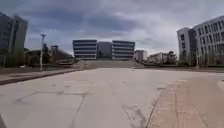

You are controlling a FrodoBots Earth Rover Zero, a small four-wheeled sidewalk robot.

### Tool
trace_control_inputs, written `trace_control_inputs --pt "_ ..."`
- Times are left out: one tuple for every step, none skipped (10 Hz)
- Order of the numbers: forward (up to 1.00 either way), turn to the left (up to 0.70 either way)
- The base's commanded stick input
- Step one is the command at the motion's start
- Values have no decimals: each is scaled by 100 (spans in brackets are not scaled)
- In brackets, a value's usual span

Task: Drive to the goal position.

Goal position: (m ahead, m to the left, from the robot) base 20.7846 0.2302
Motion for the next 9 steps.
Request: trace_control_inputs --pt "70 0" --pt "70 0" --pt "70 0" --pt "70 0" --pt "70 0" --pt "70 0" --pt "70 0" --pt "70 0" --pt "70 0"
